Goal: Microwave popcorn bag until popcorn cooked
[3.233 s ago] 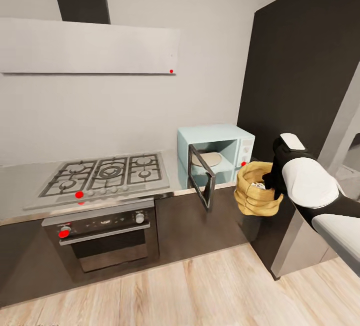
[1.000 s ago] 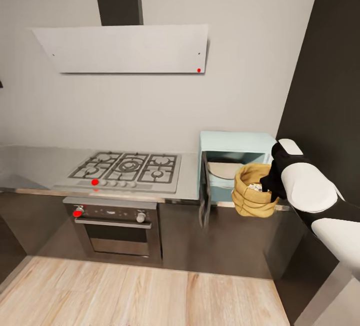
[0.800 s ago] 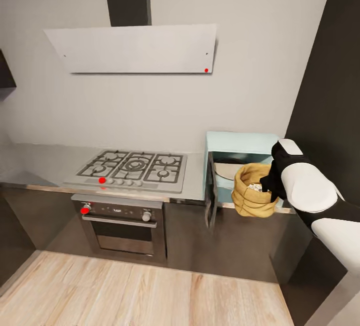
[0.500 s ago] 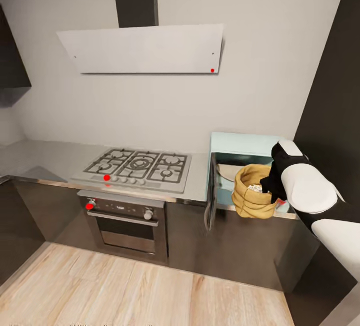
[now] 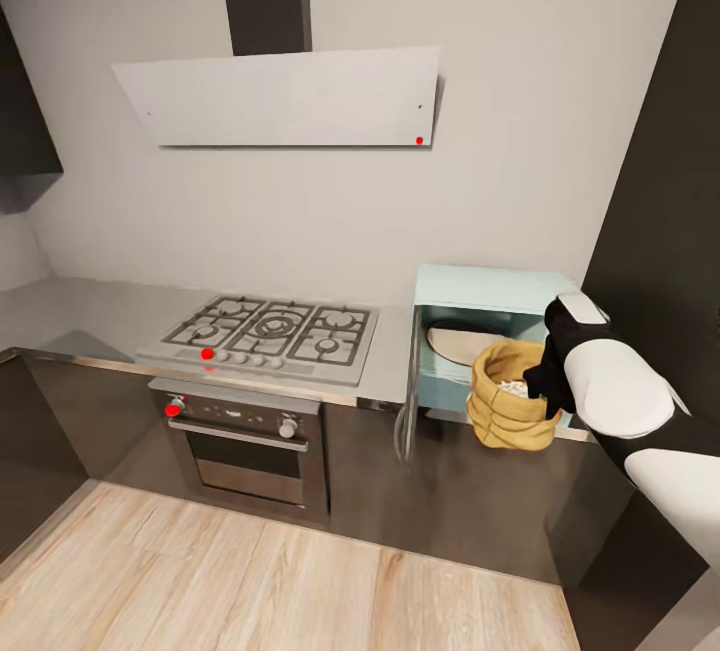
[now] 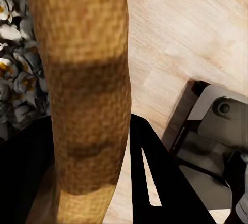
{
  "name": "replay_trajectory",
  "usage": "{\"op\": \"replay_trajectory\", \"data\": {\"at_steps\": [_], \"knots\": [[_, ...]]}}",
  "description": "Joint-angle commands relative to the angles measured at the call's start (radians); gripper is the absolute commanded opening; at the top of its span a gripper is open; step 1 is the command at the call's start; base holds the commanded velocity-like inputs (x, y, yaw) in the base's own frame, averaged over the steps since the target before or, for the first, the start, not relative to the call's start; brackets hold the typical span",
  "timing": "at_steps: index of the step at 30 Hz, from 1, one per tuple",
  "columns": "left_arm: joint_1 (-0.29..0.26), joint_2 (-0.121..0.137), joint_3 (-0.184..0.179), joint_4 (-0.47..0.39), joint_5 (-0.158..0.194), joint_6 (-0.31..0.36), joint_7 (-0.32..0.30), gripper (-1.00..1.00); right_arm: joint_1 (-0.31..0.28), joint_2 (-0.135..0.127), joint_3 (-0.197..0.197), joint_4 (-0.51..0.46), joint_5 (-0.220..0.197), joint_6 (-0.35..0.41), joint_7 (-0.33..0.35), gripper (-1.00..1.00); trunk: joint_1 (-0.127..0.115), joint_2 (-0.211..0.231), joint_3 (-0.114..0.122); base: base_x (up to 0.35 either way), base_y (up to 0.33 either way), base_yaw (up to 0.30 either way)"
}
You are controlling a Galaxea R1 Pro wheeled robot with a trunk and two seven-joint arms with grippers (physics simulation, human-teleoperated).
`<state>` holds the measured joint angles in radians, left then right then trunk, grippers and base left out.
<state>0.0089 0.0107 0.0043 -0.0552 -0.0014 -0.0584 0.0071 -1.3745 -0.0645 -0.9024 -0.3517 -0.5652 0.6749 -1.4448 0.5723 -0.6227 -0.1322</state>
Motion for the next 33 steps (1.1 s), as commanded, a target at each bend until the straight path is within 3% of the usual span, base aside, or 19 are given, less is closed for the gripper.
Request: {"op": "replay_trajectory", "data": {"at_steps": [1,11,21,33], "knots": [[0.000,0.000,0.000,-0.002,0.000,-0.001,0.001,1.00,0.000,0.000,0.000,-0.001,-0.007,0.010,-0.006,-1.00,0.000,-0.001,-0.001,0.000,0.000,0.000],[0.000,0.000,0.000,-0.002,0.000,-0.001,0.001,1.00,0.028,0.000,0.000,-0.002,-0.008,0.008,0.041,-1.00,0.000,-0.001,-0.001,0.000,0.000,0.000],[0.000,0.000,0.000,-0.002,0.000,-0.001,0.001,1.00,0.029,-0.001,0.000,-0.001,-0.008,0.008,0.046,-1.00,0.000,-0.001,-0.001,0.000,0.000,0.005],[0.000,0.000,-0.001,-0.002,0.000,-0.001,0.001,1.00,0.029,-0.001,0.000,-0.002,-0.008,0.008,0.046,-1.00,0.000,-0.001,-0.001,0.024,-0.045,0.238]]}}
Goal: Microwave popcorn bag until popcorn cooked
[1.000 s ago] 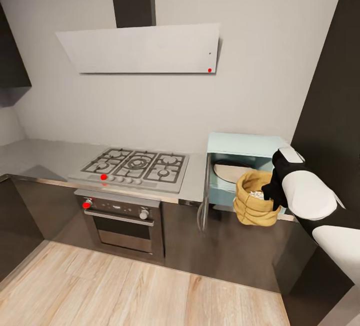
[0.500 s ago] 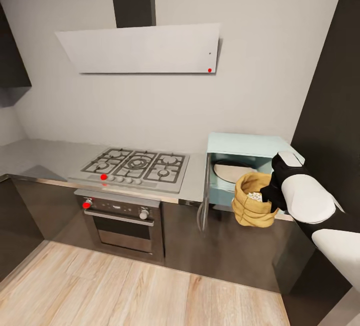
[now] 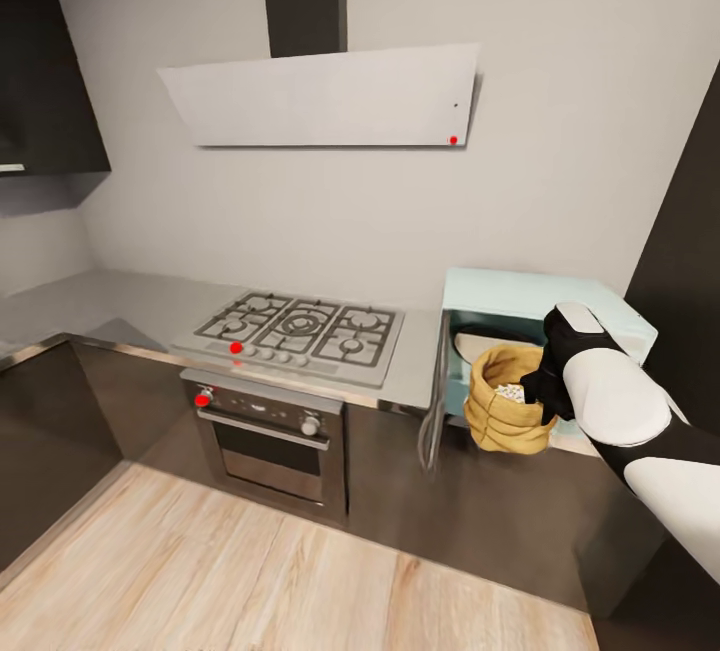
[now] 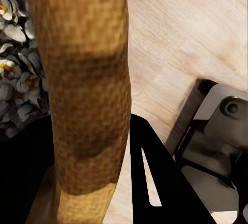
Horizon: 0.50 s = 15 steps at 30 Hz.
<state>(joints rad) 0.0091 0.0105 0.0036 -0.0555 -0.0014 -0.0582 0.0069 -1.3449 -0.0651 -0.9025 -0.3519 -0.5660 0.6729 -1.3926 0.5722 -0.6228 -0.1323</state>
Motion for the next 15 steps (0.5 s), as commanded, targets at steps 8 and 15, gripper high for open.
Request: {"op": "replay_trajectory", "data": {"at_steps": [8,15], "knots": [[0.000,0.000,0.001,-0.001,0.000,-0.002,0.001,1.00,0.022,-0.007,-0.001,-0.002,-0.008,0.010,0.008,-1.00,0.000,-0.001,-0.001,0.015,-0.027,0.039],[0.000,-0.029,0.005,-0.006,0.000,-0.001,0.006,1.00,0.015,-0.042,0.002,0.009,-0.010,0.004,0.003,-1.00,-0.007,0.013,0.005,0.000,0.000,0.000]]}}
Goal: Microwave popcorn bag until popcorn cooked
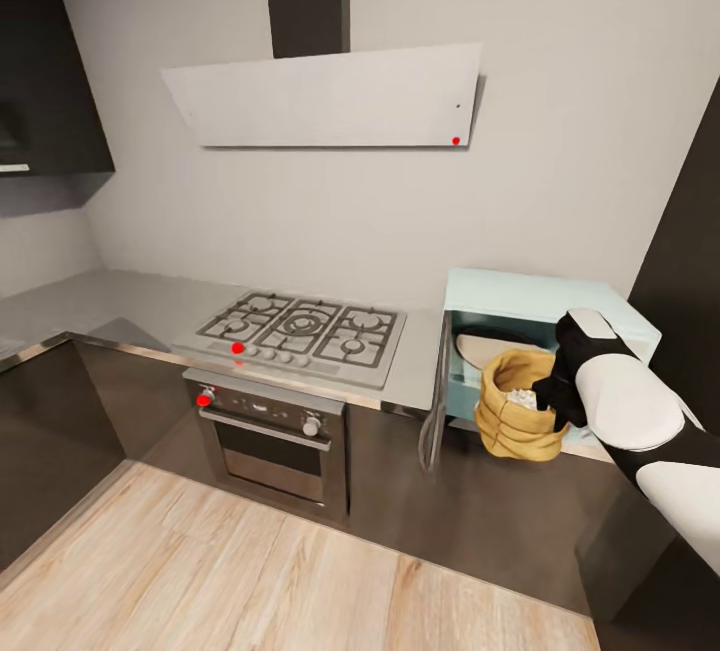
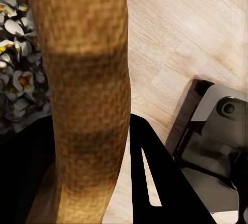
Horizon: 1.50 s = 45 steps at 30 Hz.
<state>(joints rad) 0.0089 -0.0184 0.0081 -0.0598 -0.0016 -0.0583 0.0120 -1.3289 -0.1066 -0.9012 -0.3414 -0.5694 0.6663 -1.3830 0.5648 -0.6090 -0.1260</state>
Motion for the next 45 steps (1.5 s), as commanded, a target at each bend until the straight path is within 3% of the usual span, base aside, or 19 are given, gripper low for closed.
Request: {"op": "replay_trajectory", "data": {"at_steps": [1,15,30,45], "knots": [[0.000,-0.001,0.001,-0.002,0.000,0.001,0.001,1.00,-0.001,0.000,0.001,-0.001,-0.006,0.010,-0.007,-1.00,-0.004,0.006,0.002,0.000,0.000,0.000],[0.000,0.000,0.001,-0.002,0.000,0.008,0.001,1.00,-0.001,-0.001,0.001,-0.001,-0.006,0.013,-0.013,-1.00,-0.057,0.104,0.046,0.071,0.067,-0.009],[0.000,0.000,0.001,-0.002,0.000,0.008,0.001,1.00,0.000,-0.001,0.001,-0.001,-0.006,0.014,-0.012,-1.00,-0.115,0.209,0.093,0.127,0.119,-0.226],[0.000,0.000,0.001,-0.002,0.000,0.006,0.002,1.00,0.000,-0.001,0.000,-0.001,-0.006,0.012,-0.008,-1.00,-0.115,0.209,0.093,0.077,0.044,-0.003]]}}
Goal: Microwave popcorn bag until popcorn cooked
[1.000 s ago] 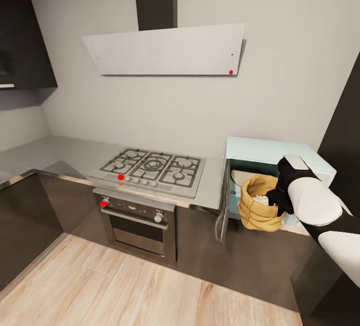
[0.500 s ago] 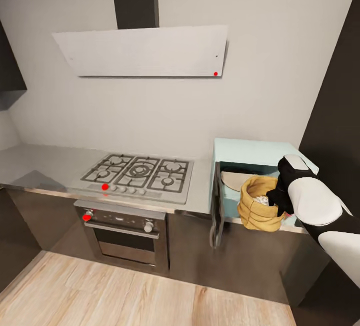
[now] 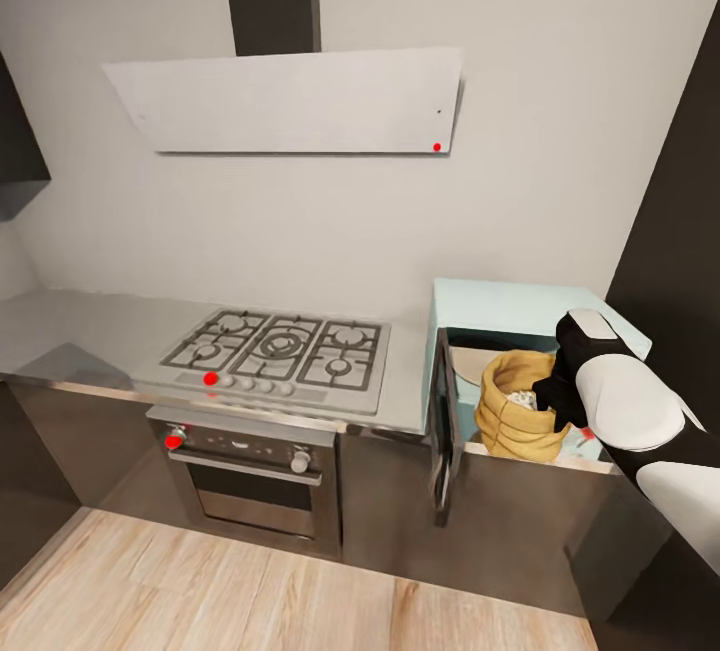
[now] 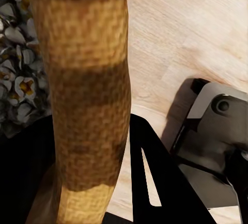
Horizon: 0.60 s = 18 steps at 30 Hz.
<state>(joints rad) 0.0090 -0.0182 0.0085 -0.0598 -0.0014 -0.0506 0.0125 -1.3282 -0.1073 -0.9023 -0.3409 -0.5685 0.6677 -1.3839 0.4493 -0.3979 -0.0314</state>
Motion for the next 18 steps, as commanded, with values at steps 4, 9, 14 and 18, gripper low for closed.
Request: {"op": "replay_trajectory", "data": {"at_steps": [4,9,14,18], "knots": [[0.000,0.000,0.001,-0.002,0.000,-0.002,0.001,1.00,-0.001,0.000,0.001,-0.001,-0.007,0.010,-0.010,-1.00,0.001,-0.002,-0.002,0.003,0.001,0.000],[0.000,0.000,0.001,-0.002,0.000,-0.012,0.001,1.00,-0.001,0.000,-0.003,-0.004,-0.008,0.013,-0.012,-1.00,0.001,-0.002,-0.002,0.000,0.000,0.000],[0.000,0.001,0.000,-0.002,0.000,-0.014,0.000,1.00,-0.002,0.001,-0.004,-0.006,-0.008,0.013,-0.014,-1.00,0.001,-0.002,-0.002,0.000,0.000,0.000],[0.000,0.001,-0.001,-0.002,0.000,-0.014,0.000,1.00,-0.002,0.009,-0.002,-0.047,-0.008,0.015,-0.014,-1.00,0.001,-0.002,-0.002,0.000,0.000,0.000]]}}
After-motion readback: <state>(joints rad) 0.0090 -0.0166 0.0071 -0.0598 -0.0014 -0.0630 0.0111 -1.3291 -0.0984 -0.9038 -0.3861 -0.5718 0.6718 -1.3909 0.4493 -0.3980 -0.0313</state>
